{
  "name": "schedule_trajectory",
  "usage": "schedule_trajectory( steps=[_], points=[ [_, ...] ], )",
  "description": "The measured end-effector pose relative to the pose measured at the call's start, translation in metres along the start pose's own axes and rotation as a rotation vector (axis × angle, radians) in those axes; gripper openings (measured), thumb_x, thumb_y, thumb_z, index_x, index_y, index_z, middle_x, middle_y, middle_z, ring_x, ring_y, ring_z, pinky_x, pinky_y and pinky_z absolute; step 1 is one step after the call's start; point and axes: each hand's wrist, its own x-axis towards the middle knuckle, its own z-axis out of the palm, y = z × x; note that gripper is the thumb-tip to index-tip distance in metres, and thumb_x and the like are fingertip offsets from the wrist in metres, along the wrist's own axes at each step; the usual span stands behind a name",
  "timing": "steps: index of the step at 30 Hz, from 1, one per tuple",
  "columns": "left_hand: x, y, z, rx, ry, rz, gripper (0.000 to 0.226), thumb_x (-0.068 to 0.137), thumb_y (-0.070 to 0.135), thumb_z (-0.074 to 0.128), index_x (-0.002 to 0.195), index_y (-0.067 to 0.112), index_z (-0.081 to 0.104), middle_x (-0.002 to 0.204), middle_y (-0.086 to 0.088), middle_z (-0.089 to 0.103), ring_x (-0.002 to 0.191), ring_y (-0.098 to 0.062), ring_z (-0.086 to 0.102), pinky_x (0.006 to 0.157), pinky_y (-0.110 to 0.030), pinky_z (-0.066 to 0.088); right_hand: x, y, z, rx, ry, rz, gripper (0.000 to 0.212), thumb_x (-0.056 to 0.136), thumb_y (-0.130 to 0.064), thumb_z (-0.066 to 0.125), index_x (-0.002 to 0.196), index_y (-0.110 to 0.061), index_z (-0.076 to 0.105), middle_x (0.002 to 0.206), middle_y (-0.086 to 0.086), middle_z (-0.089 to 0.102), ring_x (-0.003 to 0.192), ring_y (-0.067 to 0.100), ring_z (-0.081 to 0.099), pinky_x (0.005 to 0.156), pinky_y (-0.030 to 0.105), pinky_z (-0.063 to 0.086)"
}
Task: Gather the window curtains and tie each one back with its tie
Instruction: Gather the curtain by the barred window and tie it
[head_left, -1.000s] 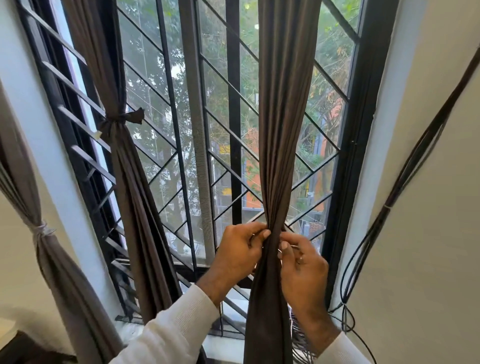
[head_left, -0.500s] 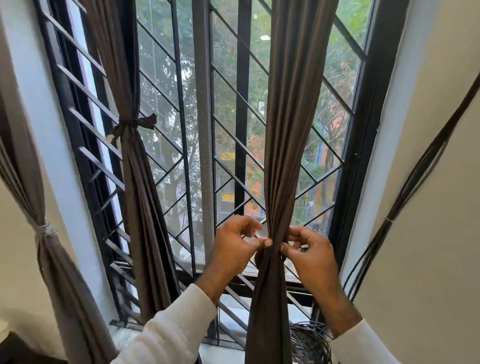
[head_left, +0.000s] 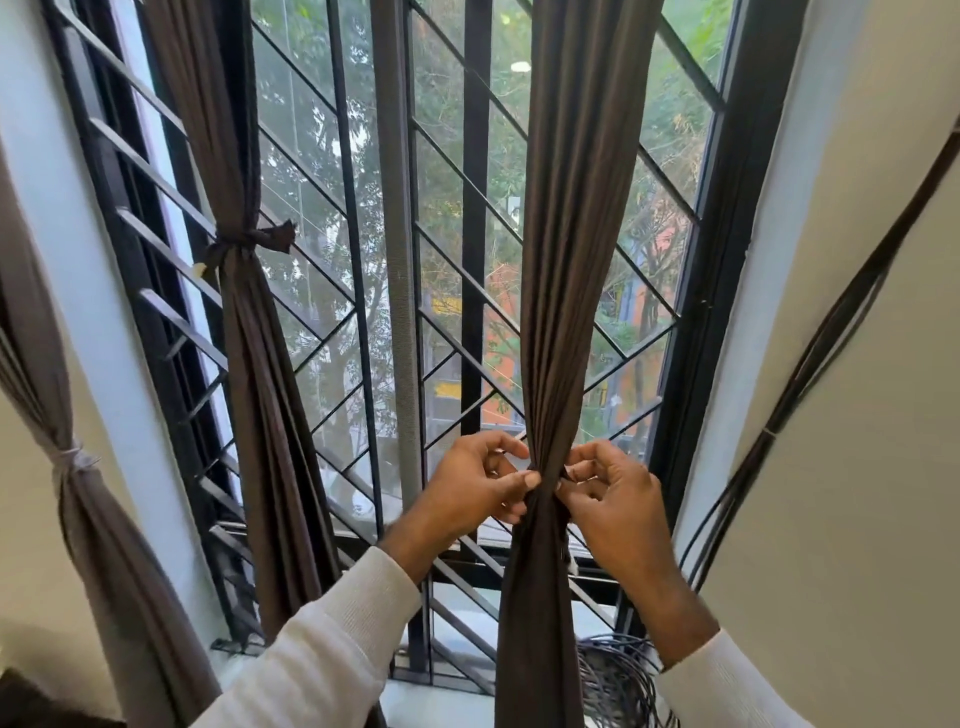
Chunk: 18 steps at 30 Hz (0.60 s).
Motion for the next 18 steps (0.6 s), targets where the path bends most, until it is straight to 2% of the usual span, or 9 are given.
schedule_trajectory(
  steps=[2,4,6,9,10,13,15,16,18],
  points=[
    [-0.001,-0.003,-0.003,-0.024,-0.079,-0.082,0.034,0.093,0.023,0.086,0.122,0.013,0.073,0.077,-0.001,0.064,0.072,-0.016,0.069,0.068,-0.041,0.063,0.000,0.000,-0.002,0.115,-0.078,0.017,0.021,0.089,-0.003,0.081,0.097,-0.021,0.074,0.083,0.002,0.077,0.072,0.019,0.079,0.069,0.048,0.067],
    [-0.002,-0.007,-0.005,0.055,-0.152,-0.068,0.037,0.089,0.040,0.087,0.120,0.022,0.080,0.092,0.001,0.073,0.089,-0.016,0.073,0.084,-0.038,0.060,-0.001,0.001,-0.003,0.196,-0.136,0.031,0.025,0.091,0.007,0.073,0.101,-0.015,0.076,0.088,0.006,0.078,0.077,0.024,0.080,0.074,0.052,0.067],
    [-0.005,-0.008,0.000,0.065,-0.140,0.013,0.025,0.094,0.036,0.083,0.113,0.020,0.084,0.105,-0.001,0.082,0.103,-0.020,0.078,0.097,-0.038,0.058,-0.002,0.006,0.000,0.185,-0.110,0.023,0.026,0.090,0.008,0.073,0.099,-0.016,0.078,0.089,0.005,0.079,0.081,0.024,0.079,0.078,0.051,0.066],
    [-0.006,-0.004,0.010,0.074,-0.014,0.046,0.014,0.098,0.019,0.079,0.105,0.008,0.085,0.076,0.015,0.077,0.070,0.003,0.069,0.073,-0.013,0.050,-0.004,0.009,0.004,0.135,-0.031,-0.014,0.024,0.090,0.005,0.075,0.096,-0.018,0.080,0.086,-0.001,0.080,0.080,0.017,0.078,0.076,0.045,0.066],
    [-0.006,-0.005,0.011,0.098,-0.002,0.039,0.014,0.099,0.020,0.078,0.102,0.009,0.085,0.070,0.018,0.072,0.064,0.005,0.062,0.067,-0.012,0.047,-0.005,0.009,0.004,0.141,-0.022,-0.023,0.024,0.090,0.005,0.075,0.096,-0.018,0.080,0.086,-0.002,0.080,0.080,0.016,0.079,0.076,0.043,0.066],
    [-0.005,-0.006,0.009,0.262,0.032,0.045,0.015,0.099,0.033,0.077,0.091,0.025,0.086,0.073,0.020,0.070,0.071,-0.004,0.064,0.074,-0.028,0.052,-0.008,0.004,0.002,0.142,-0.018,-0.047,0.019,0.091,0.000,0.078,0.097,-0.018,0.081,0.085,-0.005,0.081,0.080,0.013,0.079,0.075,0.038,0.067],
    [-0.007,-0.002,0.010,0.320,0.108,0.065,0.007,0.094,0.034,0.082,0.094,0.027,0.085,0.078,0.015,0.076,0.076,-0.007,0.072,0.077,-0.036,0.061,-0.009,0.003,0.003,0.086,-0.002,-0.073,0.015,0.093,-0.008,0.079,0.098,-0.022,0.079,0.082,-0.007,0.079,0.075,0.011,0.078,0.068,0.037,0.067],
    [-0.008,0.001,0.011,0.346,0.179,0.078,0.008,0.090,0.032,0.087,0.096,0.029,0.082,0.077,0.011,0.076,0.074,-0.007,0.073,0.075,-0.034,0.062,-0.010,0.002,0.004,0.053,0.006,-0.082,0.014,0.093,-0.012,0.080,0.099,-0.024,0.076,0.079,-0.007,0.077,0.071,0.009,0.077,0.064,0.037,0.066],
    [-0.011,0.009,0.012,0.419,0.327,0.101,0.030,0.081,0.029,0.094,0.095,0.034,0.068,0.072,0.005,0.071,0.067,-0.008,0.069,0.065,-0.030,0.059,-0.011,0.002,0.004,-0.010,0.029,-0.091,0.018,0.094,-0.015,0.079,0.099,-0.029,0.068,0.073,-0.008,0.072,0.065,0.010,0.074,0.057,0.037,0.064]
  ],
)
